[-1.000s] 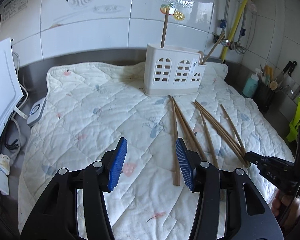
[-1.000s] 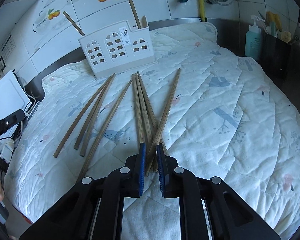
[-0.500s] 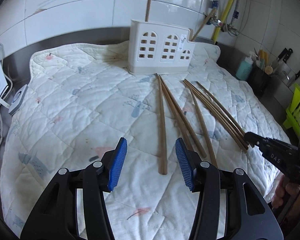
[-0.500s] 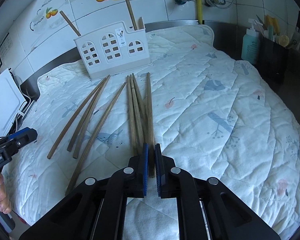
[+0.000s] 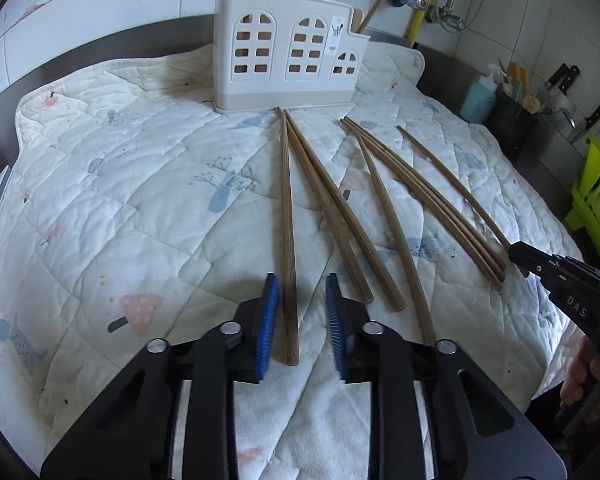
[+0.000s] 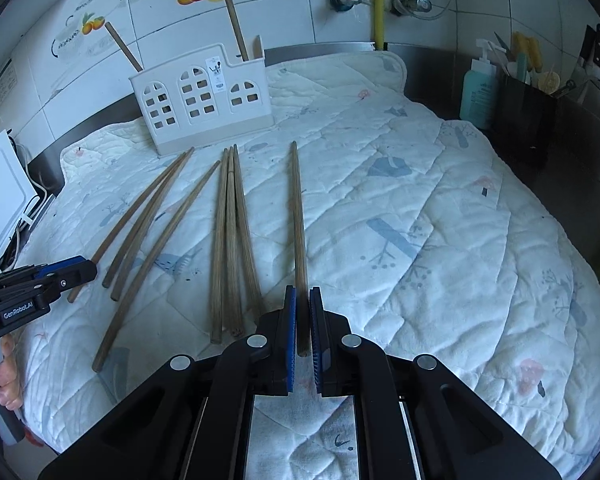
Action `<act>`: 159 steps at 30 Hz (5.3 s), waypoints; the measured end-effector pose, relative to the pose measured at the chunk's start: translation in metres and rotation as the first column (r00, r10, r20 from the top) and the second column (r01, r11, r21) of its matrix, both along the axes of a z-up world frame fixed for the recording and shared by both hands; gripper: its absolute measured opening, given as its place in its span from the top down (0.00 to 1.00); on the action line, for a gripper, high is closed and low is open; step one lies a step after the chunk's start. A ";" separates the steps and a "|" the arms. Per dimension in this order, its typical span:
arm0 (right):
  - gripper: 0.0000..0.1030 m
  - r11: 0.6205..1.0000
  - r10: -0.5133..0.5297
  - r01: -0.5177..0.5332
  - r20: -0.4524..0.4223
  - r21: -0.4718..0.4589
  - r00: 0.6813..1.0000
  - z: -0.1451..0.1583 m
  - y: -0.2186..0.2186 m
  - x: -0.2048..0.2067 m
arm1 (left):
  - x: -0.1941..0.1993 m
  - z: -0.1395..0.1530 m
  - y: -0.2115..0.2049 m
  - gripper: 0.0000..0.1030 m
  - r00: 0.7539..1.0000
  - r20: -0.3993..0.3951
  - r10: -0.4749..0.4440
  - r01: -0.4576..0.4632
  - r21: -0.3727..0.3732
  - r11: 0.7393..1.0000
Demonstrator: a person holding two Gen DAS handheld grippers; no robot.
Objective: Organize utensils
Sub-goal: 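Grasp a chopstick with the right gripper while the left gripper grasps another, then carry both chopsticks up into the white holder and open both grippers, then return both grippers to the mat and close the left gripper on a chopstick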
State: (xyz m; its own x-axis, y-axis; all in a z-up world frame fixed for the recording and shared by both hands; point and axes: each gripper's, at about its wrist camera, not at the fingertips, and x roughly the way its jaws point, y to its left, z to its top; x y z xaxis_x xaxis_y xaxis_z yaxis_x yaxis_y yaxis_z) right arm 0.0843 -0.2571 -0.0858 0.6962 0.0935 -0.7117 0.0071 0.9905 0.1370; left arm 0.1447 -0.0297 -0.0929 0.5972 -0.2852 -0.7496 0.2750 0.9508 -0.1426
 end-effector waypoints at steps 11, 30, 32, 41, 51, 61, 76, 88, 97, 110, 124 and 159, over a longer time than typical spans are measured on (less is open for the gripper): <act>0.92 1.000 0.010 -0.010 -0.004 0.004 1.000 -0.005 0.000 0.001 | 0.003 -0.004 -0.004 0.89 1.000 0.019 0.016 -0.018 0.069 0.997; 0.94 0.999 0.010 -0.008 0.056 -0.034 0.998 0.010 -0.003 -0.013 | 0.002 0.000 0.004 0.95 0.998 0.008 0.065 -0.065 0.003 0.998; 0.94 0.999 0.011 -0.008 0.078 -0.036 0.997 0.018 -0.005 -0.015 | 0.002 0.005 0.007 0.95 0.998 0.013 0.068 -0.068 -0.020 0.997; 0.94 0.998 0.043 -0.032 0.217 -0.058 0.975 0.077 -0.008 -0.017 | -0.009 0.051 0.014 0.95 0.989 0.126 0.071 -0.063 -0.067 0.996; 0.94 0.989 0.138 -0.115 0.310 -0.090 0.941 0.148 -0.013 0.020 | 0.014 0.104 0.019 0.95 0.979 0.202 0.042 -0.027 -0.075 0.997; 0.94 0.974 0.219 -0.186 0.350 -0.126 0.911 0.236 -0.014 0.091 | 0.051 0.146 0.011 0.95 0.969 0.246 -0.004 0.009 -0.018 1.000; 0.94 0.950 0.300 -0.281 0.152 -0.137 0.942 0.236 0.018 0.201 | 0.073 0.219 0.004 0.95 0.941 0.336 -0.043 0.066 -0.057 0.996; 0.87 0.956 0.288 -0.271 0.176 -0.116 0.941 0.229 0.014 0.212 | 0.103 0.298 0.001 0.95 0.876 0.482 0.017 0.023 -0.077 0.997; 0.79 0.956 0.287 -0.267 0.207 -0.121 0.935 0.232 0.001 0.194 | 0.159 0.280 0.009 0.95 0.905 0.415 0.095 -0.068 -0.079 0.995; 0.74 0.948 0.315 -0.295 0.239 -0.117 0.919 0.221 -0.001 0.151 | 0.180 0.246 0.011 0.94 0.936 0.335 0.111 -0.099 -0.051 0.994; 0.73 0.958 0.288 -0.280 0.236 -0.068 0.928 0.175 -0.001 0.070 | 0.107 0.257 0.024 0.91 0.916 0.390 0.096 -0.067 -0.087 0.994; 0.74 0.967 0.255 -0.256 0.014 0.006 0.967 0.021 -0.002 -0.002 | -0.058 0.018 -0.041 0.82 0.989 -0.029 -0.148 0.143 -0.129 0.981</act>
